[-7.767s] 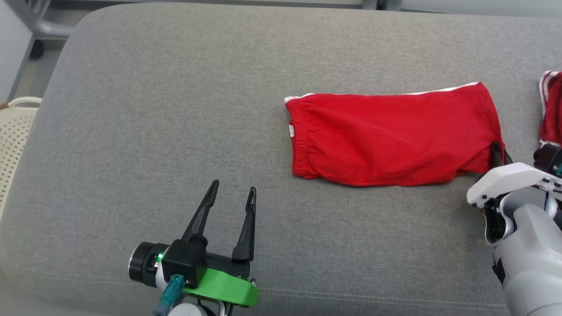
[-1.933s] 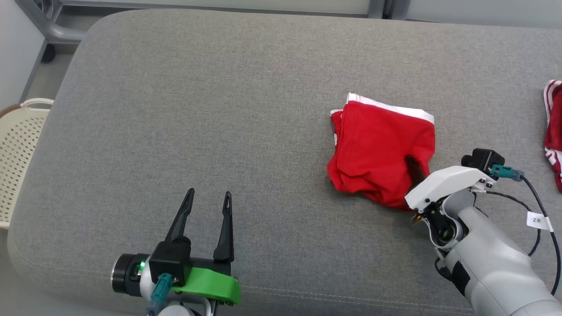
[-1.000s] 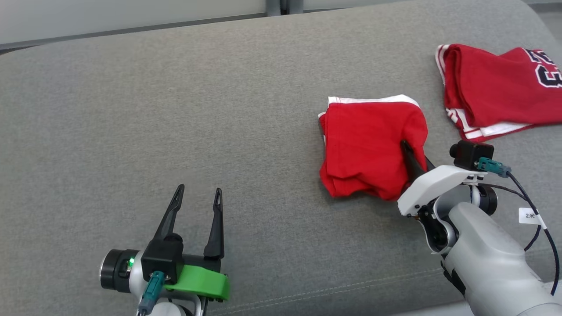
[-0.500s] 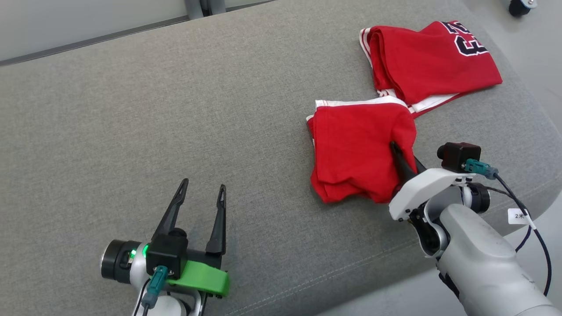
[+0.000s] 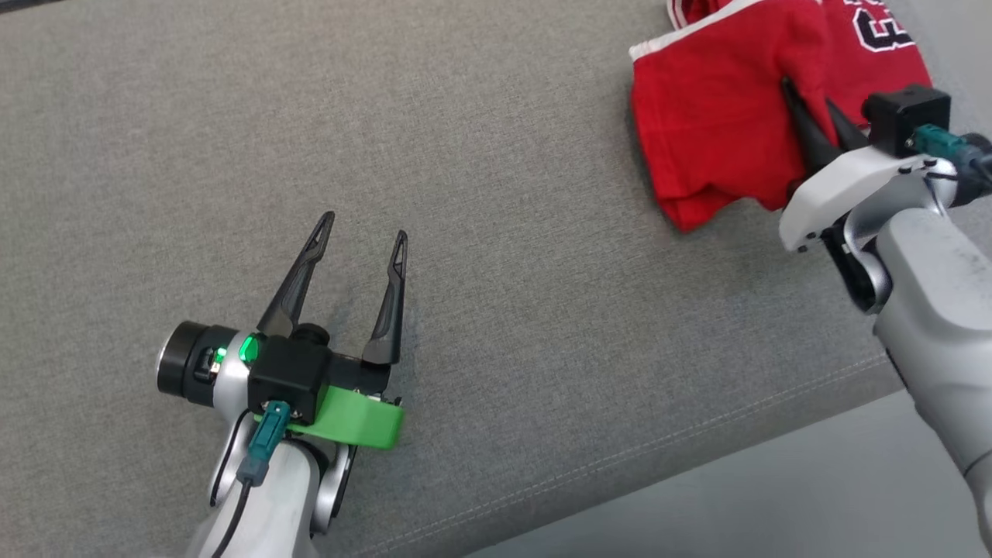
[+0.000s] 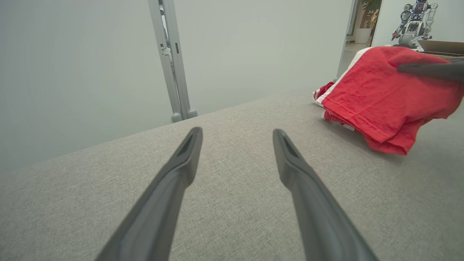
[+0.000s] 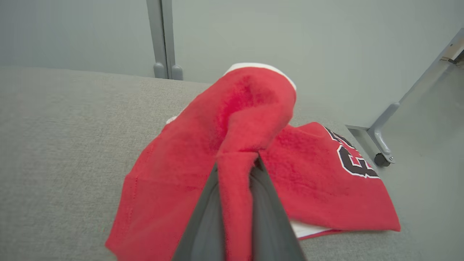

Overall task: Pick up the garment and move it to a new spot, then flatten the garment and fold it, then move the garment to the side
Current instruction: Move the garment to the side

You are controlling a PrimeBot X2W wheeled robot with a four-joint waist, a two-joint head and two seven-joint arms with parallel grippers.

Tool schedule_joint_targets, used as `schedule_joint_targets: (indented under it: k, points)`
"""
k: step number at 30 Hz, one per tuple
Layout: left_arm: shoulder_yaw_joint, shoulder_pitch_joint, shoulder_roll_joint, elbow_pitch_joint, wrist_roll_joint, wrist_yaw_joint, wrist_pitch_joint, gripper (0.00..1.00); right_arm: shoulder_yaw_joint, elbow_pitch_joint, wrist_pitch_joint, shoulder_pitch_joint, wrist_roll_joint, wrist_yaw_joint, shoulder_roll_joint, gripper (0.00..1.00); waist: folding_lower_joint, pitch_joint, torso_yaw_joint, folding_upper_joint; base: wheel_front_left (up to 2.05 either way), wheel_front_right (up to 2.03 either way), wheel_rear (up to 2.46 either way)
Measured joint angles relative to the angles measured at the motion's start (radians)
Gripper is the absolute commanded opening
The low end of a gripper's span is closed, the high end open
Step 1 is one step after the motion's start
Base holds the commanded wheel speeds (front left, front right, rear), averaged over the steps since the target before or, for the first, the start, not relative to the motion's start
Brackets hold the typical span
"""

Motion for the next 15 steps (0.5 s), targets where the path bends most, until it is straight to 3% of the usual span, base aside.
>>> schedule_joint_targets:
  k: [15]
  points:
    - [-0.016,-0.032,0.028,-0.121,0.007,-0.007,0.049,1.0,-0.154,0.049,0.0,-0.104,-0.16,0.0,-0.159,0.0,0.0,0.165,0.069,0.0,0.0,0.0,0.0]
